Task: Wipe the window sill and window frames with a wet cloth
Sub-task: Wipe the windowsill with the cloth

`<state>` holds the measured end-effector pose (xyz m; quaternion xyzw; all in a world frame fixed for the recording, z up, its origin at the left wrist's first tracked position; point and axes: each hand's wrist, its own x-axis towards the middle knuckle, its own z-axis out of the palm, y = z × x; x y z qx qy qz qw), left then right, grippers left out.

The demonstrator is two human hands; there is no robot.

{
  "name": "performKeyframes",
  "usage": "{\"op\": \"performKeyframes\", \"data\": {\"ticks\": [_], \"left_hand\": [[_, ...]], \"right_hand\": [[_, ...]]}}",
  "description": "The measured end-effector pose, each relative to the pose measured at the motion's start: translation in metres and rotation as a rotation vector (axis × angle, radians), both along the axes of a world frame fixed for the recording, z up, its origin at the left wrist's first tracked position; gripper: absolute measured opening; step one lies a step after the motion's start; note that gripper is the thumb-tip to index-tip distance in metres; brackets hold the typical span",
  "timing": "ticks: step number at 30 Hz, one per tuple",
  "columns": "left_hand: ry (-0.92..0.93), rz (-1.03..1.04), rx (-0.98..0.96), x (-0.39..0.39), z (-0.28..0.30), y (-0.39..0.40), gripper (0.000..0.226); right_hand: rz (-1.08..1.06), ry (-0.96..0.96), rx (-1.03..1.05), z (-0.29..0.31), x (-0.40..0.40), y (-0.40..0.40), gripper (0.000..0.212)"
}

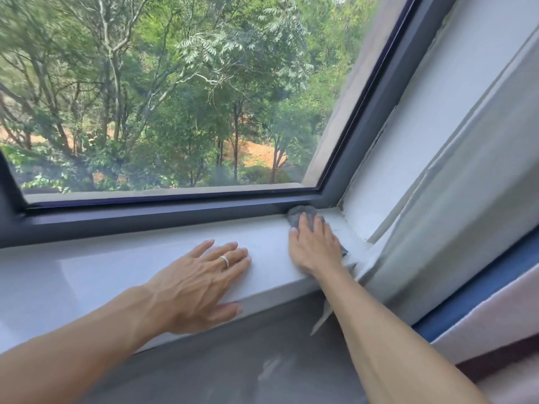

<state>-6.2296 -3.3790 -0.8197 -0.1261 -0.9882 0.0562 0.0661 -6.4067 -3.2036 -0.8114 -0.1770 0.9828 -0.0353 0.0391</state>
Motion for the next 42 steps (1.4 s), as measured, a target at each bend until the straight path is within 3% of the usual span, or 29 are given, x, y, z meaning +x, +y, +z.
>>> {"op": "performKeyframes", "data": {"ticks": [3, 5, 9, 11, 14, 20, 22, 25, 30, 34, 37, 40, 42], "left_hand": [[-0.087, 0.030, 0.069, 0.005, 0.002, 0.001, 0.085], [-0.086, 0.037, 0.122, 0.010, 0.005, 0.000, 0.090], [-0.126, 0.058, 0.152, 0.020, 0.013, -0.009, 0.098], [-0.134, 0.061, 0.155, 0.023, 0.016, -0.010, 0.100], [-0.116, 0.051, 0.136, 0.023, 0.013, -0.009, 0.097], [-0.150, 0.015, 0.074, 0.025, 0.010, 0.000, 0.071], [-0.134, 0.006, 0.071, 0.025, 0.011, 0.000, 0.070], [-0.123, 0.011, 0.082, 0.025, 0.009, 0.000, 0.068], [-0.135, 0.029, 0.087, 0.030, 0.010, -0.002, 0.068], [-0.145, 0.054, 0.102, 0.034, 0.006, -0.006, 0.069], [-0.135, 0.041, 0.099, 0.036, 0.004, -0.010, 0.069], [-0.127, 0.059, 0.111, 0.040, 0.002, -0.014, 0.070], [-0.128, 0.063, 0.111, 0.039, 0.003, -0.014, 0.072]], "right_hand": [[0.275, -0.038, 0.008, 0.001, 0.033, -0.011, 0.056], [0.330, -0.058, 0.006, 0.000, 0.035, 0.008, 0.055], [-0.017, 0.031, -0.042, -0.006, 0.012, 0.017, 0.056], [-0.042, 0.069, -0.082, -0.011, 0.036, -0.001, 0.056], [-0.057, 0.099, -0.256, -0.026, 0.090, -0.009, 0.055], [-0.645, 0.002, -0.727, -0.016, 0.061, -0.012, 0.059], [-0.660, -0.012, -0.865, -0.016, 0.084, -0.031, 0.059], [-0.496, 0.025, -1.055, -0.029, 0.122, -0.043, 0.059], [-0.825, 0.004, -1.364, -0.020, 0.092, -0.034, 0.061], [-0.634, -0.074, -1.327, -0.035, 0.127, -0.042, 0.067], [-0.729, -0.048, -1.207, -0.031, 0.098, -0.027, 0.066], [-0.710, -0.080, -0.748, -0.023, 0.090, -0.018, 0.065], [-0.366, 0.061, -0.380, -0.026, 0.109, -0.024, 0.065]]}}
